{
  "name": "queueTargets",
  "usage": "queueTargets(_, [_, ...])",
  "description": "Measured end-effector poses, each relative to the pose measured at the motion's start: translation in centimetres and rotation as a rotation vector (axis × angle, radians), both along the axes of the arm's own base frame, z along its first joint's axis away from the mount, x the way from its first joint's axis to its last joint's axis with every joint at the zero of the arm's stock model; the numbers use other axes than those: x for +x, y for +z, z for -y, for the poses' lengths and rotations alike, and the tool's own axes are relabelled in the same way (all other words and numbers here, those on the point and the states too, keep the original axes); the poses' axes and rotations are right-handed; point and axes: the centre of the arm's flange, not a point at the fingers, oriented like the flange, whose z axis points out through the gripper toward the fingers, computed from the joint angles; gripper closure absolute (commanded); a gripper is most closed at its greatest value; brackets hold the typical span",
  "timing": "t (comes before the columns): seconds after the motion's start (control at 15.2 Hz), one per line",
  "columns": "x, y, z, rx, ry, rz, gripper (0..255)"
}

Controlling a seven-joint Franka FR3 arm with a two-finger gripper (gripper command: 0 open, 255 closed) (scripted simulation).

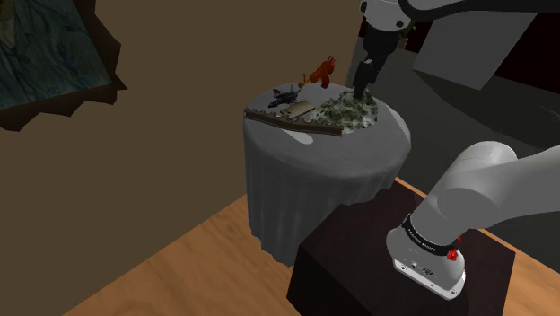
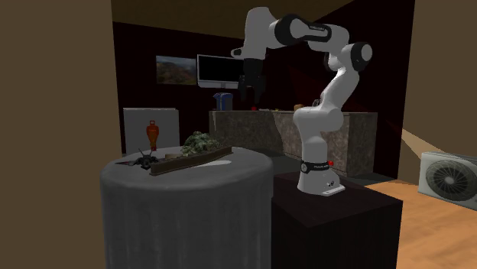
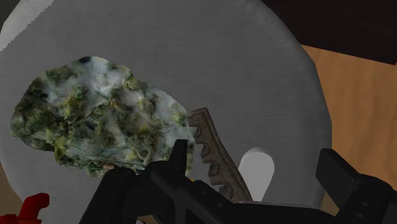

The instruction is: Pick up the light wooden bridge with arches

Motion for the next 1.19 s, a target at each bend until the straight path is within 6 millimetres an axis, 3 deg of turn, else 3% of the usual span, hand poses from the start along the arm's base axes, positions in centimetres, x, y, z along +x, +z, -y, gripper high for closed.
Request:
queueTargets(0.2, [1.4, -0.9, -0.1, 0.007, 0.003, -0.005, 0])
queueTargets(1.19, [17.7, -11.5, -3.0, 0.089, 0.042, -0.061, 0])
